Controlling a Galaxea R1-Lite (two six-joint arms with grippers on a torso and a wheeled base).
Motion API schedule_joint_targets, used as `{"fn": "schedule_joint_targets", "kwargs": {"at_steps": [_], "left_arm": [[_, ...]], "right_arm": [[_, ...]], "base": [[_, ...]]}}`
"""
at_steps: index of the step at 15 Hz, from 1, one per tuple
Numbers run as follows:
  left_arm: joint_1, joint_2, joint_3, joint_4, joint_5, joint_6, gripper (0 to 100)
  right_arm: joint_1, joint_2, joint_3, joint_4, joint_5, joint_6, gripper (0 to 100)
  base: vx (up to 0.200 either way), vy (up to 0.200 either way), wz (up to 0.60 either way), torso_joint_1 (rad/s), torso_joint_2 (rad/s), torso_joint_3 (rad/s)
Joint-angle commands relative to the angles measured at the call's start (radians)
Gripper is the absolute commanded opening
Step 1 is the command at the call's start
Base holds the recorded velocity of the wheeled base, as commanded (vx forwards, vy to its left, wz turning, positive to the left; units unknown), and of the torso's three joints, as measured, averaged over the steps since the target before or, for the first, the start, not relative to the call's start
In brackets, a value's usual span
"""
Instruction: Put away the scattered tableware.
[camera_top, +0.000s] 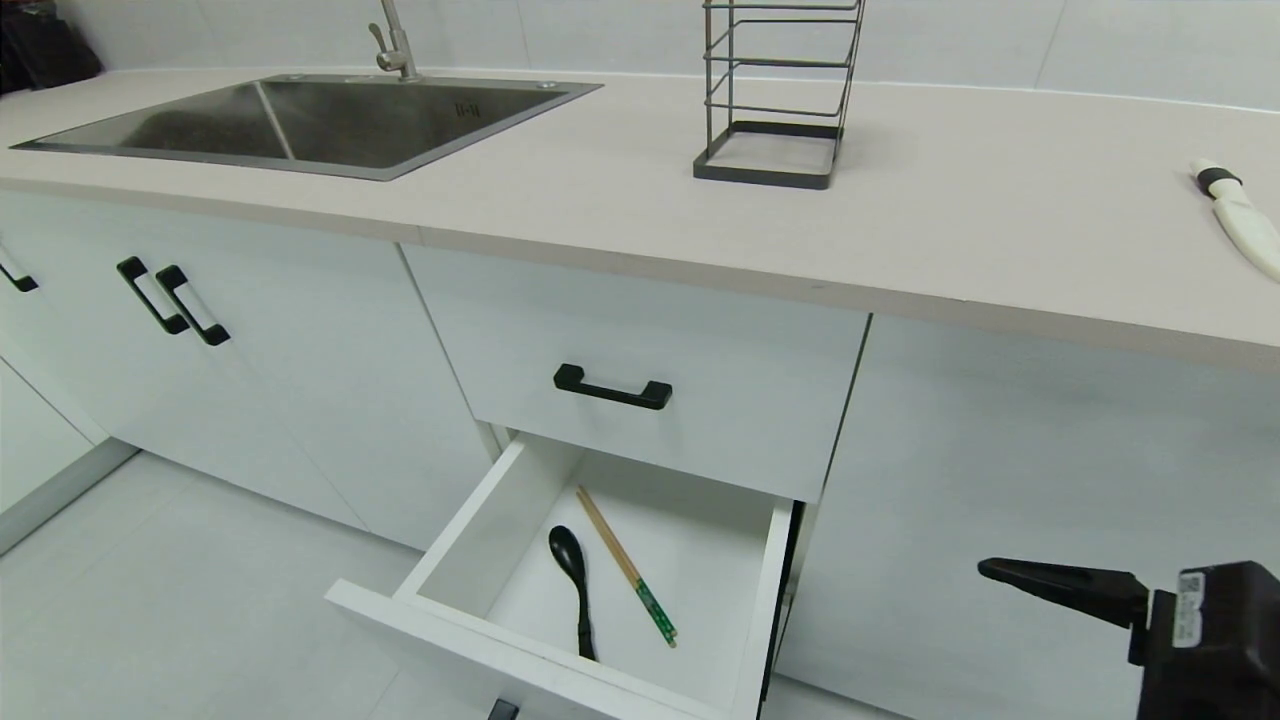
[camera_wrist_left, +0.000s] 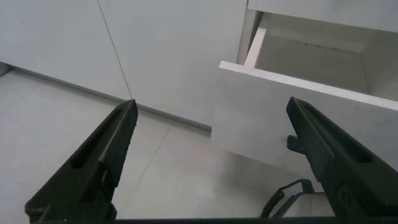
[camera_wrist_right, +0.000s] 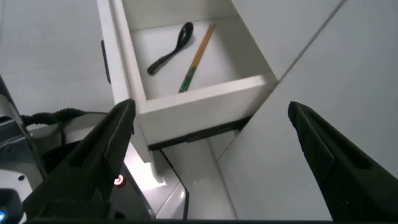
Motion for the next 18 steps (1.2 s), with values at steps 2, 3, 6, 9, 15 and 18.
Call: {"fn": "schedule_joint_targets", "kwargs": {"at_steps": [2, 3, 6, 9, 15, 18], "left_arm": [[0.000, 0.000, 0.000, -0.001, 0.001, 0.000, 100], [0.000, 0.000, 0.000, -0.001, 0.001, 0.000, 100], [0.000, 0.000, 0.000, -0.001, 0.001, 0.001, 100], [0.000, 0.000, 0.002, -0.001, 0.001, 0.003, 100], [0.000, 0.000, 0.002, -0.001, -0.001, 0.001, 100], [0.000, 0.000, -0.001, -0.013, -0.094, 0.078, 100]], "right_arm": [[-0.056, -0.244, 0.132, 0.055, 0.001, 0.021, 100], [-0.101, -0.378, 0.163, 0.111, 0.000, 0.073, 100], [-0.242, -0.608, 0.169, 0.198, -0.014, 0.142, 100], [-0.444, -0.738, 0.178, 0.381, -0.036, 0.147, 100], [-0.852, -0.925, 0.177, 0.451, 0.012, 0.191, 100], [-0.904, -1.021, 0.154, 0.487, 0.021, 0.190, 100]], "base": [[0.000, 0.000, 0.00, 0.000, 0.00, 0.000], [0.000, 0.000, 0.00, 0.000, 0.00, 0.000], [0.000, 0.000, 0.00, 0.000, 0.00, 0.000], [0.000, 0.000, 0.00, 0.000, 0.00, 0.000], [0.000, 0.000, 0.00, 0.000, 0.00, 0.000], [0.000, 0.000, 0.00, 0.000, 0.00, 0.000]]}}
